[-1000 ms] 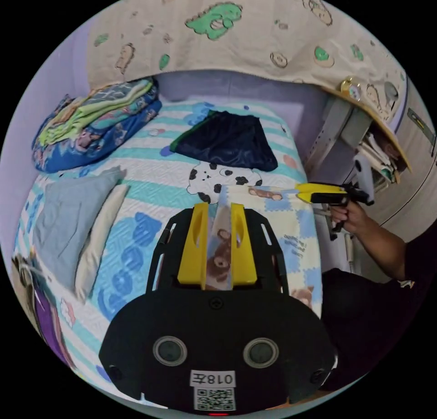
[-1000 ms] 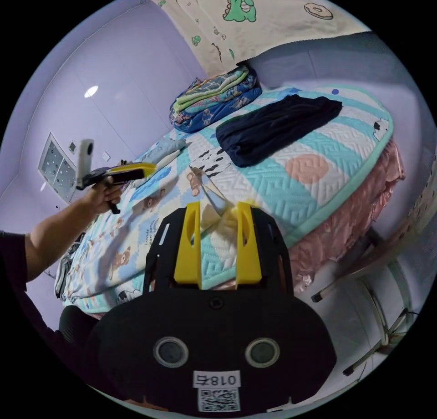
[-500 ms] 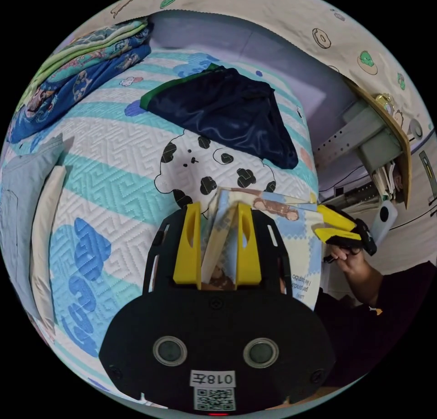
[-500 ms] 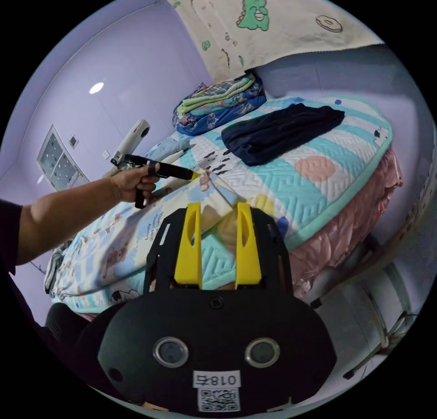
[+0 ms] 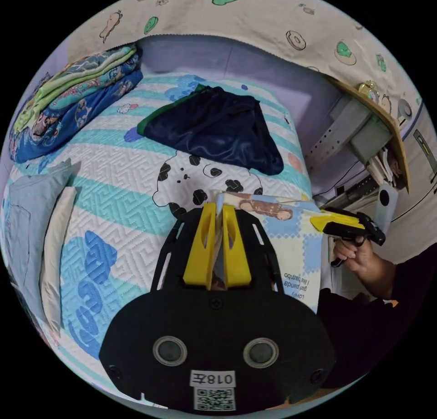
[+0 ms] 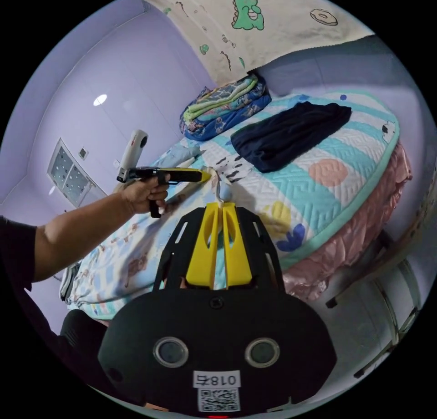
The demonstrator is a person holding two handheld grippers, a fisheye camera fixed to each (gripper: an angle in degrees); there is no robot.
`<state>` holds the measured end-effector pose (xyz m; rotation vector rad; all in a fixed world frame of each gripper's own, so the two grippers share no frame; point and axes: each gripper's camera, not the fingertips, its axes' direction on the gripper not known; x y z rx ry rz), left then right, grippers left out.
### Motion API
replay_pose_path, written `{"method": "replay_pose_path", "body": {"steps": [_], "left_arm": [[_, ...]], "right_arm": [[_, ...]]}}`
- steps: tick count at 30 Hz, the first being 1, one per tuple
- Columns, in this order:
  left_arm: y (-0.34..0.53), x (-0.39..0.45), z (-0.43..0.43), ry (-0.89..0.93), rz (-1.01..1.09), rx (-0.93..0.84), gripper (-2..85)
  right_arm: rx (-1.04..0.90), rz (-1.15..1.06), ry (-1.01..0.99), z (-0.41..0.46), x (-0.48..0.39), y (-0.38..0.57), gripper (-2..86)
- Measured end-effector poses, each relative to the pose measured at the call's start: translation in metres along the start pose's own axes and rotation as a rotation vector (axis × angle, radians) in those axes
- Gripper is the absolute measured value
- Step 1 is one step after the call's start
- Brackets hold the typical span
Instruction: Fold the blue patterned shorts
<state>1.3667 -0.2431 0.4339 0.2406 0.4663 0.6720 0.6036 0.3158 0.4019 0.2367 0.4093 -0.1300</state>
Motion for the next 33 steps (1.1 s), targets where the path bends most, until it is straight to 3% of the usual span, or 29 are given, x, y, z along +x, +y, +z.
{"method": "replay_pose_path", "body": {"steps": [8, 13, 17, 21, 25, 30, 33], "left_arm": [[0.102, -0.005, -0.120, 0.049, 0.049, 0.254, 0.0], [0.280, -0.011, -0.272, 0.044, 0.123, 0.434, 0.1], [0.438, -0.013, -0.353, -0.012, 0.116, 0.476, 0.2], [0.638, -0.038, -0.389, -0.063, -0.055, 0.494, 0.5], [0.803, -0.077, -0.363, -0.026, -0.283, 0.495, 2.0], [0.913, -0.102, -0.366, 0.050, -0.425, 0.604, 5.1], [0.971, -0.105, -0.391, -0.023, -0.555, 0.646, 4.8]], "right_arm": [[0.074, -0.183, -0.260, -0.036, -0.102, -0.001, 0.1], [-0.003, -0.389, -0.489, -0.036, -0.222, 0.021, 0.2], [-0.130, -0.532, -0.636, -0.009, -0.336, 0.061, 0.3], [-0.300, -0.629, -0.657, 0.042, -0.425, 0.111, 0.4], [-0.449, -0.840, -0.516, 0.107, -0.507, 0.188, 0.6], [-0.478, -0.944, -0.401, 0.140, -0.559, 0.235, 1.0], [-0.463, -1.034, -0.365, 0.145, -0.588, 0.255, 1.6]]}}
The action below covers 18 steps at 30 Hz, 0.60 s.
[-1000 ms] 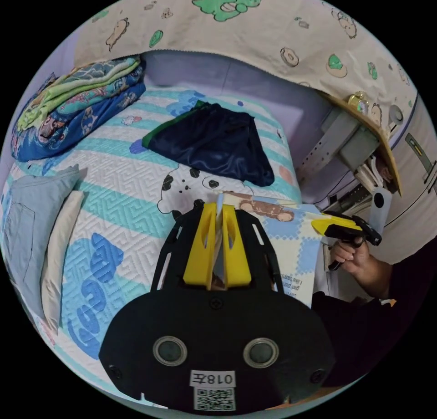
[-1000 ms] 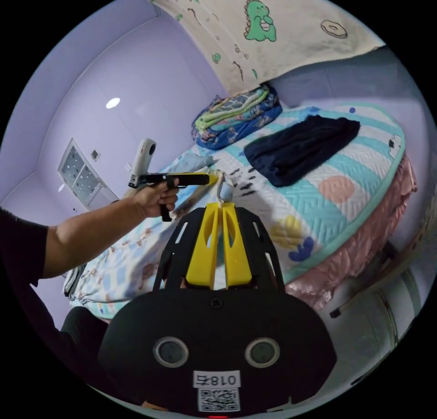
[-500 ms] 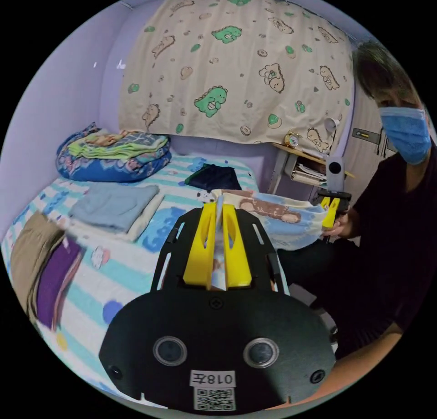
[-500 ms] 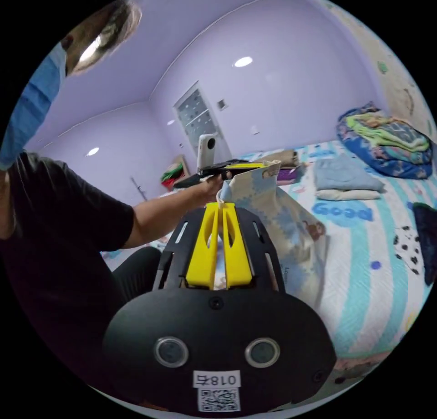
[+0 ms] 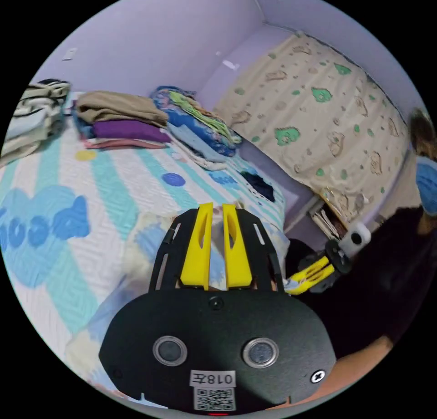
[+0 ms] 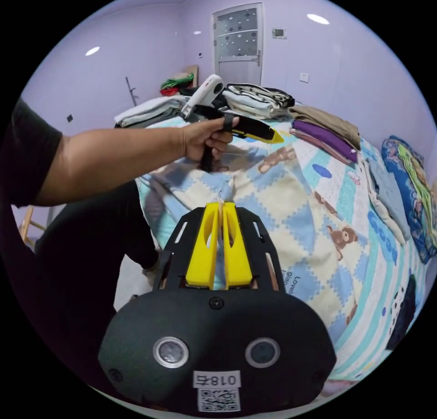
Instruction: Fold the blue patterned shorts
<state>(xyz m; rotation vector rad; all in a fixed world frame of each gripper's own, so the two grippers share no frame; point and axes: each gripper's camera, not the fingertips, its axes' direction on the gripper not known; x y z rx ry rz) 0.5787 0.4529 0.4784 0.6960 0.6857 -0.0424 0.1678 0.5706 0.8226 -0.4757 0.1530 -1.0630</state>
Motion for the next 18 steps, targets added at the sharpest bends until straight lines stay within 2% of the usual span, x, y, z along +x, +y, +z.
{"method": "replay_pose_path", "body": {"steps": [4, 9, 12, 14, 15, 16, 18], "left_arm": [[0.050, -0.026, -0.095, -0.111, -0.223, 0.100, 5.7], [0.096, 0.039, -0.135, -0.199, -0.129, -0.037, 6.1], [0.133, 0.076, -0.142, -0.185, -0.105, -0.097, 5.8], [0.157, 0.091, -0.132, -0.171, -0.113, -0.179, 5.5], [0.173, 0.096, -0.119, -0.198, -0.131, -0.298, 5.7], [0.191, 0.099, -0.112, -0.271, -0.142, -0.397, 5.8], [0.213, 0.112, -0.140, -0.347, -0.132, -0.357, 6.1]], "right_arm": [[-0.115, -0.191, 0.002, 0.033, -0.038, -0.011, 5.3], [-0.109, -0.265, -0.150, 0.022, -0.057, -0.017, 9.3], [-0.029, -0.150, -0.174, 0.002, -0.039, -0.019, 8.1], [0.022, 0.030, -0.140, -0.003, -0.007, -0.020, 6.9], [0.024, 0.073, -0.129, -0.002, 0.001, -0.021, 6.7], [0.005, 0.161, -0.100, 0.005, 0.016, -0.023, 6.3], [-0.121, 0.216, -0.070, 0.029, 0.032, -0.031, 6.3]]}}
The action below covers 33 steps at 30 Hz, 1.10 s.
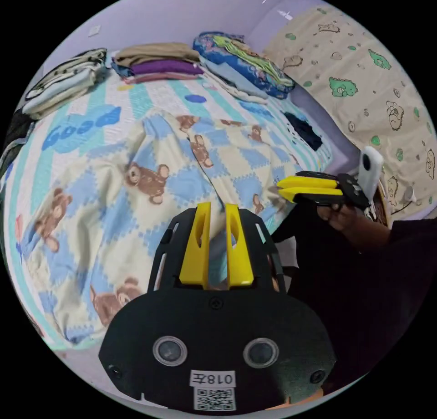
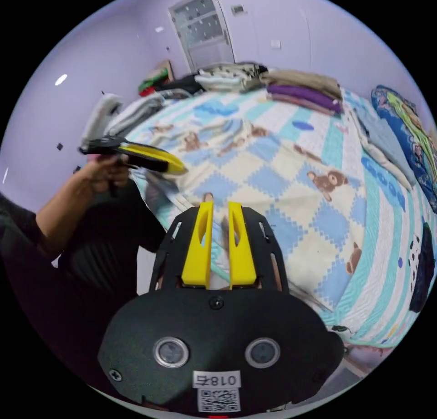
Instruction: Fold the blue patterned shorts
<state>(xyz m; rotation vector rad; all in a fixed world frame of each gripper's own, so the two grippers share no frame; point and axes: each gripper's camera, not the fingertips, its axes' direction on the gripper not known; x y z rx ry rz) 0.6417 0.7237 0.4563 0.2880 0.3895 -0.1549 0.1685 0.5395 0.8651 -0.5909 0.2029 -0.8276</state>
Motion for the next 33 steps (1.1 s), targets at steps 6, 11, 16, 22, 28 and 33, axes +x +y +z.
{"method": "replay_pose_path", "body": {"steps": [6, 11, 16, 22, 28, 33], "left_arm": [[0.195, -0.087, -0.184, -0.088, -0.395, 0.614, 8.0], [0.349, -0.161, -0.235, -0.277, -0.823, 0.801, 11.9], [0.382, -0.194, -0.226, -0.128, -0.908, 0.694, 15.4], [0.383, -0.213, -0.233, -0.069, -0.916, 0.533, 13.6], [0.358, -0.190, -0.252, -0.173, -0.797, 0.404, 11.9], [0.342, -0.157, -0.267, -0.231, -0.736, 0.398, 4.8]], "right_arm": [[0.071, 0.018, -0.042, 0.003, -0.014, -0.021, 4.5], [0.101, -0.002, -0.138, 0.018, -0.043, -0.044, 5.7], [0.113, -0.227, -0.188, 0.032, -0.097, -0.127, 8.5], [-0.022, -0.501, -0.185, 0.103, -0.182, -0.268, 10.2], [-0.337, -0.542, -0.125, 0.211, -0.223, -0.358, 12.6], [-0.505, -0.495, -0.137, 0.252, -0.218, -0.377, 8.7]]}}
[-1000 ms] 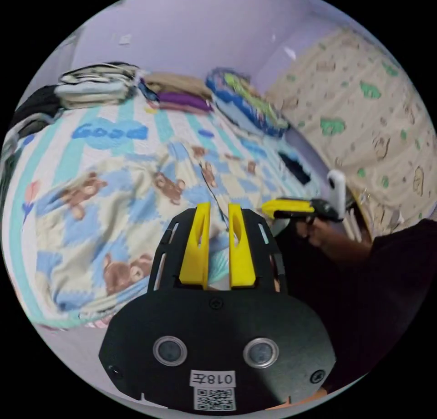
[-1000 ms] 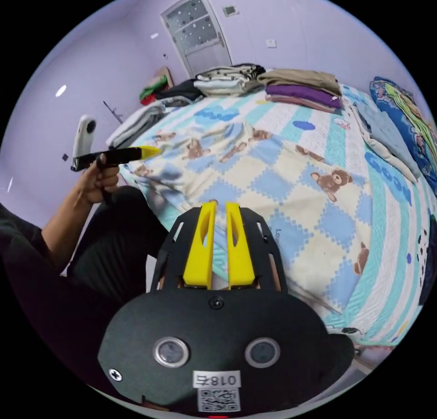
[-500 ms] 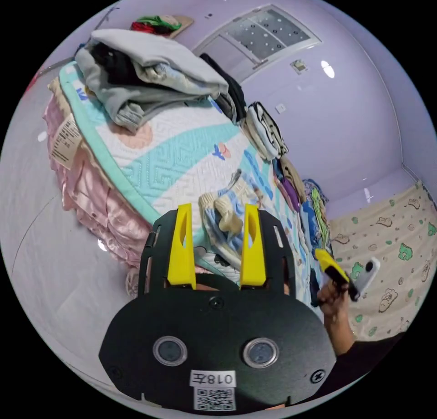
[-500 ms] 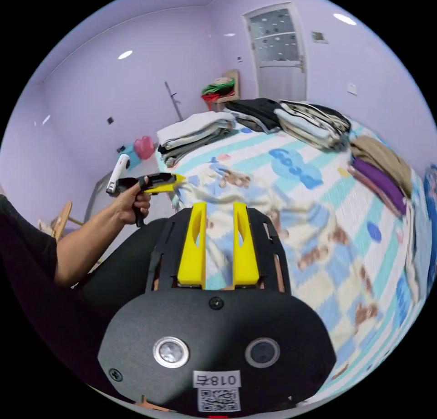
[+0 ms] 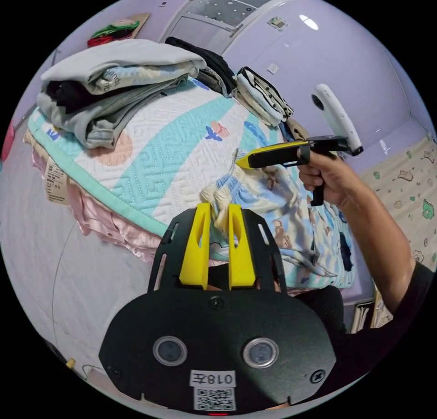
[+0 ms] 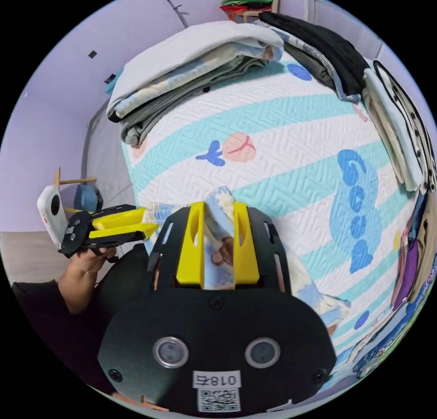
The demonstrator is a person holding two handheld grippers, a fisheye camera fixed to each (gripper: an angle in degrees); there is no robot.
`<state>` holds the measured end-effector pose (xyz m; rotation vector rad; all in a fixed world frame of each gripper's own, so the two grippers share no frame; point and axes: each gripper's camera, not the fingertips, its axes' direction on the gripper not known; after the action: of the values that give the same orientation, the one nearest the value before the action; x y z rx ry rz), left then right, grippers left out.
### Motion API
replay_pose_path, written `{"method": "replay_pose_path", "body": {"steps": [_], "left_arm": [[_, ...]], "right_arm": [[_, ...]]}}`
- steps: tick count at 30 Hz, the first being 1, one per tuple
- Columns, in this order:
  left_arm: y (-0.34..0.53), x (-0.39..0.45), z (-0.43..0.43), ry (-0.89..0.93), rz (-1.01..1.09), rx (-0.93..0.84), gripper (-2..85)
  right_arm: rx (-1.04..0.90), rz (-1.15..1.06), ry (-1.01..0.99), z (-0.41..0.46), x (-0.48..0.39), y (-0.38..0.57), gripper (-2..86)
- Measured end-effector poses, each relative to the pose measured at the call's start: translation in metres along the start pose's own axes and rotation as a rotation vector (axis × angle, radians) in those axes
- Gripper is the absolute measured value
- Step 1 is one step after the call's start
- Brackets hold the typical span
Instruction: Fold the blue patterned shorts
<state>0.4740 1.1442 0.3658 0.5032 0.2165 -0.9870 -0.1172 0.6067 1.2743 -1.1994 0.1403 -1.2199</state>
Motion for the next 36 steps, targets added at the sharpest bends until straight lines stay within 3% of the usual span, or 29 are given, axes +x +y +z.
{"method": "replay_pose_path", "body": {"steps": [6, 11, 18, 23, 28, 32, 36], "left_arm": [[0.008, 0.067, -0.050, 0.009, 0.057, 0.098, 1.1], [0.016, 0.164, -0.102, 0.037, 0.153, 0.185, 0.2], [0.034, 0.412, -0.139, 0.116, 0.439, 0.275, 0.1], [0.060, 0.582, -0.091, 0.222, 0.528, 0.231, 0.4], [0.121, 0.739, 0.016, 0.241, 0.586, 0.110, 0.8], [0.149, 0.798, 0.083, 0.216, 0.585, 0.019, 0.7], [0.158, 0.842, 0.108, 0.204, 0.585, -0.004, 1.6]], "right_arm": [[0.088, -0.110, -0.023, -0.036, 0.001, 0.030, 4.8], [0.273, -0.129, -0.090, -0.103, 0.023, 0.107, 4.7], [0.479, -0.097, -0.088, -0.194, 0.076, 0.271, 4.7], [0.581, -0.031, -0.023, -0.219, 0.136, 0.422, 4.8], [0.638, 0.110, -0.043, -0.183, 0.197, 0.539, 4.8], [0.683, 0.255, -0.101, -0.131, 0.236, 0.610, 4.8], [0.759, 0.265, -0.120, -0.119, 0.246, 0.642, 4.9]]}}
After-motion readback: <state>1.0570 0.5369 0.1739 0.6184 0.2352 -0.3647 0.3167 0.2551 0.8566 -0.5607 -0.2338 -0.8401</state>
